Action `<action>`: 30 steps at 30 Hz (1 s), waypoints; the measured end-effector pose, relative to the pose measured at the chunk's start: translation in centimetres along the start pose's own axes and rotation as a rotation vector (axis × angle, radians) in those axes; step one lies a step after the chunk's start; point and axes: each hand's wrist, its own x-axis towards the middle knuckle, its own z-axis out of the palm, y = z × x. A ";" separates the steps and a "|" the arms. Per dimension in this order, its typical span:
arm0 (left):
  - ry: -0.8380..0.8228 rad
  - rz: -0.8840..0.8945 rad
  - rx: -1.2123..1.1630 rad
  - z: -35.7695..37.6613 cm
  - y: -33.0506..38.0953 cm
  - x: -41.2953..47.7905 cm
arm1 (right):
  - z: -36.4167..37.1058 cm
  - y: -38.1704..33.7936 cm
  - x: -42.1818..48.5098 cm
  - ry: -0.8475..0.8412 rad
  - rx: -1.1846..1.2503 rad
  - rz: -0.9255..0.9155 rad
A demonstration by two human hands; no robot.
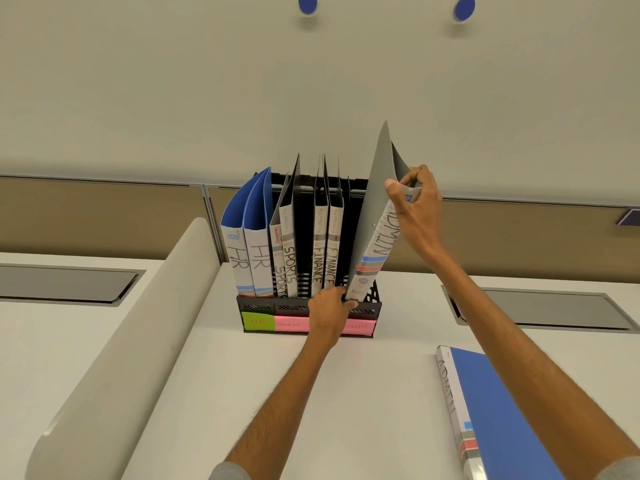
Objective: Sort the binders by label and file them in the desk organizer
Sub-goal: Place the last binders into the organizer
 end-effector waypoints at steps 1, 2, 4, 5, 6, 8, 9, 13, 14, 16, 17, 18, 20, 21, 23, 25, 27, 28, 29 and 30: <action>0.005 0.001 0.004 -0.1 0.0 0.0 | -0.4 0.2 -0.1 -0.001 0.014 0.008; 0.007 0.001 0.007 -0.1 0.0 -0.1 | -0.8 0.3 -0.2 -0.002 0.028 0.016; -0.004 0.006 0.028 0.0 0.2 -0.1 | -1.7 0.6 -0.6 -0.013 0.050 0.033; -0.020 0.016 0.064 0.1 0.3 -0.2 | -2.0 0.7 -0.8 -0.022 0.049 0.035; -0.037 0.028 0.111 0.2 0.4 -0.3 | -2.0 0.8 -1.2 -0.031 0.040 0.029; -0.043 0.046 0.185 0.3 0.6 -0.5 | -1.6 0.8 -1.9 -0.047 0.011 0.020; -0.033 0.051 0.201 0.4 0.7 -0.5 | -1.4 0.6 -2.1 -0.049 0.003 0.021; 0.001 0.018 0.150 0.7 1.1 -0.8 | -0.8 -0.6 -1.5 -0.019 0.033 0.072; 0.020 -0.012 0.141 0.8 1.3 -0.8 | -0.7 -0.9 -1.3 -0.012 0.041 0.079; 0.083 -0.069 0.141 0.9 1.9 -0.8 | -0.3 -1.3 -1.0 -0.018 0.036 0.067; 0.108 -0.089 0.132 0.9 2.2 -0.8 | -0.1 -1.5 -1.0 -0.038 0.027 0.060; 0.119 -0.101 0.123 1.0 2.5 -0.7 | 0.0 -1.8 -1.0 -0.068 0.015 0.062; 0.119 -0.108 0.114 1.2 2.5 -0.5 | 0.1 -2.3 -0.5 -0.131 -0.009 0.094; 0.118 -0.110 0.112 1.3 2.5 -0.4 | -0.1 -2.8 -0.1 -0.168 -0.027 0.114; 0.122 -0.112 0.108 1.4 2.4 -0.5 | -0.6 -3.7 0.9 -0.261 -0.084 0.154; 0.142 -0.102 0.089 1.6 2.4 -0.7 | -0.8 -4.3 2.0 -0.363 -0.177 0.219; 0.166 -0.092 0.064 1.8 2.3 -0.8 | -0.3 -4.7 2.4 -0.457 -0.234 0.290; 0.170 -0.091 0.060 1.8 2.3 -0.9 | 0.1 -4.7 2.3 -0.484 -0.236 0.308; 0.169 -0.091 0.061 1.8 2.4 -0.8 | 0.6 -4.7 2.2 -0.491 -0.228 0.313; 0.168 -0.093 0.062 1.9 2.5 -0.8 | 0.9 -4.6 2.0 -0.487 -0.212 0.310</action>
